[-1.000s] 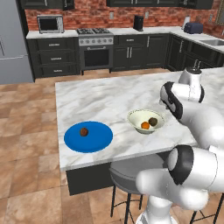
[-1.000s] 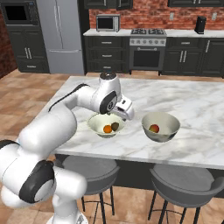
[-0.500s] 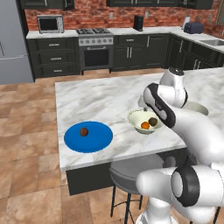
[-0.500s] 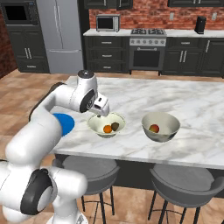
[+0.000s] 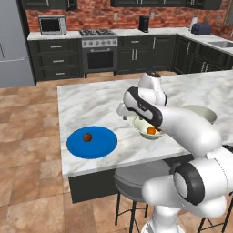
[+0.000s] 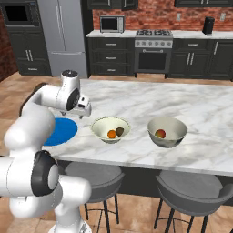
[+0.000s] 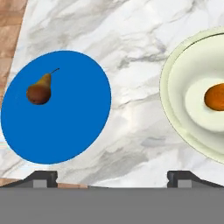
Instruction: Take the fruits from the plate on the dining counter and place two fruits in each bowl.
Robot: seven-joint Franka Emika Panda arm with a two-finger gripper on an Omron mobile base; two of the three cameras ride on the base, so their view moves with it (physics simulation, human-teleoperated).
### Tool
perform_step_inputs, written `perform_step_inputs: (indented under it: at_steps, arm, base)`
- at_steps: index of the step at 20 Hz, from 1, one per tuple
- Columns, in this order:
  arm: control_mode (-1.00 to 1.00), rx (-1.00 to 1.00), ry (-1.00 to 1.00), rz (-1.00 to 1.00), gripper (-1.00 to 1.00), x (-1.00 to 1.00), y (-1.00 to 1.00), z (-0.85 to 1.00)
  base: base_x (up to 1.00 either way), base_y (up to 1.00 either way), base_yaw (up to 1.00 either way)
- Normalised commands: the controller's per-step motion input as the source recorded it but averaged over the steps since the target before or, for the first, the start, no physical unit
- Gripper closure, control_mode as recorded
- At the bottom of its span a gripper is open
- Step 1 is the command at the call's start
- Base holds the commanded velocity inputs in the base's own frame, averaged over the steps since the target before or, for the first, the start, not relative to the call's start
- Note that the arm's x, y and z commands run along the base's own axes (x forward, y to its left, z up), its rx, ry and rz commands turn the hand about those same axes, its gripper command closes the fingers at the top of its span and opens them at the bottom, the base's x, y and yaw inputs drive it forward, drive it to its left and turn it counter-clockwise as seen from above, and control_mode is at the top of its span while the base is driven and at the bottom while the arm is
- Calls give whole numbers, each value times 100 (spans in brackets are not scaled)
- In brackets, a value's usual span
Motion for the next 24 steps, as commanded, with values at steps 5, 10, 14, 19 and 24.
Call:
perform_step_inputs:
  at_steps: [5, 10, 14, 19, 24]
  arm:
    - [-100, 0, 8, 16, -100, 55, 76, -3]
    - [-100, -9, 1, 11, -100, 22, 53, -37]
    - [-100, -17, -7, 8, -100, 0, 56, -58]
    - [-100, -6, -5, 1, -100, 9, 64, -56]
    - [-100, 0, -3, 0, -100, 24, 48, -25]
  base:
    - [0, 0, 0]
    - [0, 0, 0]
    - [0, 0, 0]
    - [0, 0, 0]
    - [0, 0, 0]
